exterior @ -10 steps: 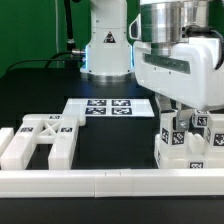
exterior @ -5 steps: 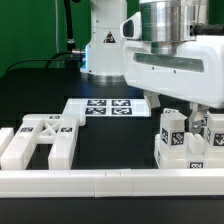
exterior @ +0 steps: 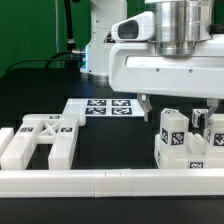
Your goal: Assemble chair
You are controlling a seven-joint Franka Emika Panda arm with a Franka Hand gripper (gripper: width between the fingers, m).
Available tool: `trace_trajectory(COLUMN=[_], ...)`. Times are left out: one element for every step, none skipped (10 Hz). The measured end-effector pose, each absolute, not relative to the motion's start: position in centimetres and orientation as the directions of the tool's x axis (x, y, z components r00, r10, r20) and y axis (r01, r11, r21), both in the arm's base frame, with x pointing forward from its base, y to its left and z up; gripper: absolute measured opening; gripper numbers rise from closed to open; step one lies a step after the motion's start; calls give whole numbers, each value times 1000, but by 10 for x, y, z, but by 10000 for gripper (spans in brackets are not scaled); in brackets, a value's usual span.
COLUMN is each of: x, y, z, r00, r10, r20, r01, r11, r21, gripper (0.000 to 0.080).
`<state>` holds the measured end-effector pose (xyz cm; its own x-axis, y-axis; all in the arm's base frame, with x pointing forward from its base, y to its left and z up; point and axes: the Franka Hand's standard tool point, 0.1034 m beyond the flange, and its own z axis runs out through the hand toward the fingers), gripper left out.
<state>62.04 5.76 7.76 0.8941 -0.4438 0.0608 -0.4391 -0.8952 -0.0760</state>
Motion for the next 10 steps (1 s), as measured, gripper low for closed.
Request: trace_trajectory(x=[621, 622, 622, 622, 622, 621, 621, 621, 621, 621], y=[57, 56, 56, 55, 54, 53, 52, 51, 51, 51], z=[78, 78, 78, 78, 78, 77, 77, 77, 77, 77], r00=[940, 957, 976, 988, 995, 995, 988, 981, 981, 981], r10=[-332, -277, -198, -121, -5, 27, 118, 167, 169, 168], r20=[78, 85, 90, 94, 96, 96, 95, 94, 93, 93], r01=[-328, -272, -194, -118, -4, 28, 118, 167, 169, 168], r11=[-942, -960, -980, -992, -1000, -1000, -993, -986, -986, -986], r21=[-67, -62, -49, -36, -17, -13, 4, 9, 9, 9], gripper=[649, 649, 649, 649, 649, 649, 649, 649, 649, 513])
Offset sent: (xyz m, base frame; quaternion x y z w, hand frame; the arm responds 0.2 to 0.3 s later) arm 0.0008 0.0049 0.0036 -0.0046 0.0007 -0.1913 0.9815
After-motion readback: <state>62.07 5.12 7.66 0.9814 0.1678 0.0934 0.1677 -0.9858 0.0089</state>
